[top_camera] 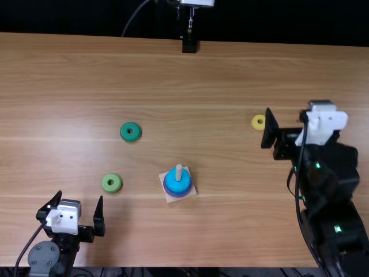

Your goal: Build the Hanoi tower: stack the rings onto the peg from bottom to top in this color order: purple, dark blue, light blue, dark green, light green, yellow, orange.

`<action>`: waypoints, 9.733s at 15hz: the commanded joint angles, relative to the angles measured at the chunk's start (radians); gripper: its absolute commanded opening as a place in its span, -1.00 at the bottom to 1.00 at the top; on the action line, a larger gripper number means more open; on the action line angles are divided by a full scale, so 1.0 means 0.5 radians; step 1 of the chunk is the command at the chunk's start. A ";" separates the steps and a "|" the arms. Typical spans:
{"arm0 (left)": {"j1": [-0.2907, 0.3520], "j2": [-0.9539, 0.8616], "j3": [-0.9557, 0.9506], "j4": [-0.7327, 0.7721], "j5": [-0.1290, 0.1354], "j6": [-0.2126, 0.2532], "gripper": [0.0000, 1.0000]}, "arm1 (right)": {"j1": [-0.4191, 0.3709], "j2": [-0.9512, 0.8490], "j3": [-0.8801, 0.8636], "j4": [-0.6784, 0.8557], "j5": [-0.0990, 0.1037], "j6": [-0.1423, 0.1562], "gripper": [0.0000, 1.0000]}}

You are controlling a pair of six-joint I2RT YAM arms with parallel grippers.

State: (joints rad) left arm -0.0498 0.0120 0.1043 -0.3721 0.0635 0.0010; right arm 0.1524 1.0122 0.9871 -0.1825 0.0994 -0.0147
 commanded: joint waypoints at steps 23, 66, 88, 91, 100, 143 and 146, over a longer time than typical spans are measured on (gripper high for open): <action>0.023 -0.024 -0.209 -0.150 0.017 0.031 1.00 | -0.446 -2.024 -1.910 0.002 -0.412 -0.063 1.00; -0.017 2.403 2.230 -0.176 0.237 0.046 1.00 | -0.480 -2.024 -1.943 -0.281 -0.416 -0.070 1.00; -0.361 4.084 2.709 -0.404 0.017 0.050 1.00 | -0.480 -2.024 -1.943 -0.281 -0.416 -0.070 1.00; -0.361 4.099 2.709 -0.401 0.020 0.050 1.00 | -0.480 -2.024 -1.943 -0.281 -0.416 -0.070 1.00; -0.385 4.139 2.697 -0.393 0.020 0.053 1.00 | -0.480 -2.024 -1.943 -0.281 -0.416 -0.070 1.00; -1.207 3.305 3.356 -1.759 -0.020 -0.661 -1.00 | -0.480 -2.024 -1.943 -0.281 -0.416 -0.070 1.00; -1.260 3.305 3.350 -1.756 -0.020 -0.661 -1.00 | -0.480 -2.024 -1.943 -0.281 -0.416 -0.070 1.00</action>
State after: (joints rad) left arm -0.6609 1.6913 1.7473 -1.2488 0.0559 -0.3187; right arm -0.0776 0.0128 0.0738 -0.2390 -0.1001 -0.0471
